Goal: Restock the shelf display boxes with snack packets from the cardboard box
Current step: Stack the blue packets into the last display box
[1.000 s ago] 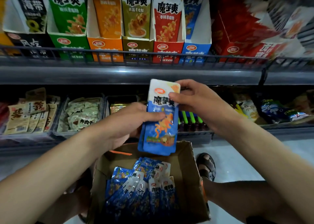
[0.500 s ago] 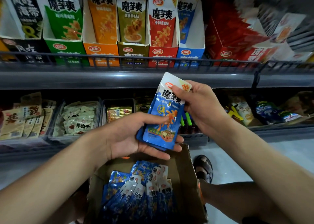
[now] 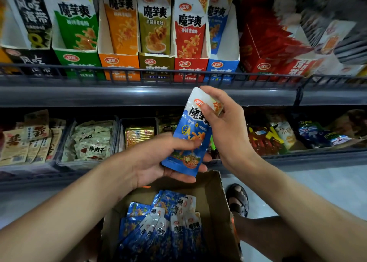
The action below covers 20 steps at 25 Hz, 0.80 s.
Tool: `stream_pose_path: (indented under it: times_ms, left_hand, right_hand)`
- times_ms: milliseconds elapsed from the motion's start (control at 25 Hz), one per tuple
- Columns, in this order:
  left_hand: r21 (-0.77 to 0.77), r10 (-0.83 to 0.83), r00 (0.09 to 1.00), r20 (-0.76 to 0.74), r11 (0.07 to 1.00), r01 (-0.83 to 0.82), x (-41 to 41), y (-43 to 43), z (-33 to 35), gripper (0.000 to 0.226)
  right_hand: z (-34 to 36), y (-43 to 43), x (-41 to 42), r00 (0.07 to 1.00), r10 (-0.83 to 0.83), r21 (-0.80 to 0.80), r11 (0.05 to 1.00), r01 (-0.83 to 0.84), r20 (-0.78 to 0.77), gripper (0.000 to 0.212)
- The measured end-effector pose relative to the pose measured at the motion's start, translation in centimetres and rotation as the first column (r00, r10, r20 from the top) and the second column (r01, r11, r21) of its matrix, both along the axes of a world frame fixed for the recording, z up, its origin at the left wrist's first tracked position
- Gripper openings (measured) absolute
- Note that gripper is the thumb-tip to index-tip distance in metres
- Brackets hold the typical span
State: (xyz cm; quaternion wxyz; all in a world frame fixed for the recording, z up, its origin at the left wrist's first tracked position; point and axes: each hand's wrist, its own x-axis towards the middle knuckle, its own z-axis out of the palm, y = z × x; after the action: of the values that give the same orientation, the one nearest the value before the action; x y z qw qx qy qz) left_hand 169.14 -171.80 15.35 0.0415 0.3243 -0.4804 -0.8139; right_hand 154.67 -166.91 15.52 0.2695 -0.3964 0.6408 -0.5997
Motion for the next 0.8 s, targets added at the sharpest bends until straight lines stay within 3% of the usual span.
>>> stream_pose_path:
  times_ms: [400, 520, 640, 800]
  left_hand:
    - [-0.124, 0.117, 0.993, 0.019, 0.986, -0.114, -0.4, -0.1, -0.1, 0.022]
    - [-0.27, 0.079, 0.997, 0.025, 0.96, -0.069, -0.5, -0.1, -0.5, 0.024]
    - [-0.484, 0.073, 0.993, 0.095, 0.875, -0.018, -0.9, -0.3, -1.1, 0.018]
    - [-0.719, 0.079, 0.973, 0.216, 0.687, 0.104, -1.5, -0.8, -1.6, 0.011]
  right_hand:
    - [-0.6, 0.0, 0.4, 0.997, 0.037, 0.03, 0.999, -0.035, -0.067, 0.036]
    - [-0.5, 0.2, 0.8, 0.997, 0.028, 0.029, 0.999, -0.026, -0.071, 0.038]
    - [-0.3, 0.6, 0.7, 0.999, 0.036, 0.048, 0.998, -0.037, 0.032, 0.037]
    - [0.0, 0.6, 0.5, 0.984, 0.026, 0.071, 0.997, -0.04, 0.179, 0.038]
